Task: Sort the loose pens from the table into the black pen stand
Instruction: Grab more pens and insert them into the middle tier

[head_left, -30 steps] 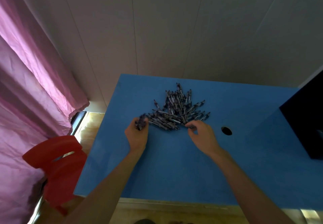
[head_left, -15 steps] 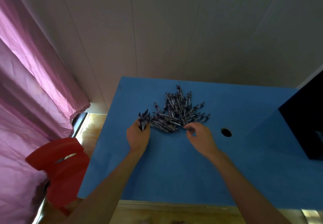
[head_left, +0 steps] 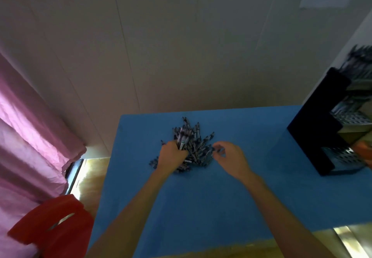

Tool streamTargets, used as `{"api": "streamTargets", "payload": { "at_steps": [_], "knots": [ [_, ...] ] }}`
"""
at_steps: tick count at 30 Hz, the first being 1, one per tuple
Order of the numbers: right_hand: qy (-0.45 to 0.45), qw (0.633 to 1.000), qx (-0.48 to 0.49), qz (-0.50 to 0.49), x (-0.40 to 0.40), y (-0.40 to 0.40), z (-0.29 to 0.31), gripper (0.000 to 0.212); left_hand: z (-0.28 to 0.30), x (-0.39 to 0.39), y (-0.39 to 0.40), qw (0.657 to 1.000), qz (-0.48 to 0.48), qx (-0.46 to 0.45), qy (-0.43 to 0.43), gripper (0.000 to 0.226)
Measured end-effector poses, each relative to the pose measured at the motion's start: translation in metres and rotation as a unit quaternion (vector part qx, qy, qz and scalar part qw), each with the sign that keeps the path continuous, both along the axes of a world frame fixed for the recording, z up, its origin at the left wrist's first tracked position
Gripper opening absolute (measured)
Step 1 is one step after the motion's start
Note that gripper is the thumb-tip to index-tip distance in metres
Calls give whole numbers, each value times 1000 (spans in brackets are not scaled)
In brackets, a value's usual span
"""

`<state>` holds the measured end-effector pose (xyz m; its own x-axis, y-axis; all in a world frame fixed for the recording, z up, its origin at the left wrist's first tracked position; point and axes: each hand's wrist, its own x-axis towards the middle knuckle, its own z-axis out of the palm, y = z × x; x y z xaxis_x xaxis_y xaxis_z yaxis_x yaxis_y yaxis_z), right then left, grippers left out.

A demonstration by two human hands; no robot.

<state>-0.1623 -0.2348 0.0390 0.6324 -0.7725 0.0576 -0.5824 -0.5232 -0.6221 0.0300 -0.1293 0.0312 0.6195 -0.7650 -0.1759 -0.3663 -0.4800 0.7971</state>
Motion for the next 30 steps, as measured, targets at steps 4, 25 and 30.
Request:
{"api": "streamTargets", "payload": {
  "at_steps": [4,25,30],
  "knots": [
    [-17,999,-4,-48,-30,-13,15,22,14,-19,-20,997,-68,28,-28,38],
    [-46,986,-46,-155,-340,-70,59,17,71,-295,-113,973,-222,-27,-55,18],
    [-40,986,-46,-155,-406,-90,63,16,74,-359,-131,976,-212,-35,-43,15]
  ]
}}
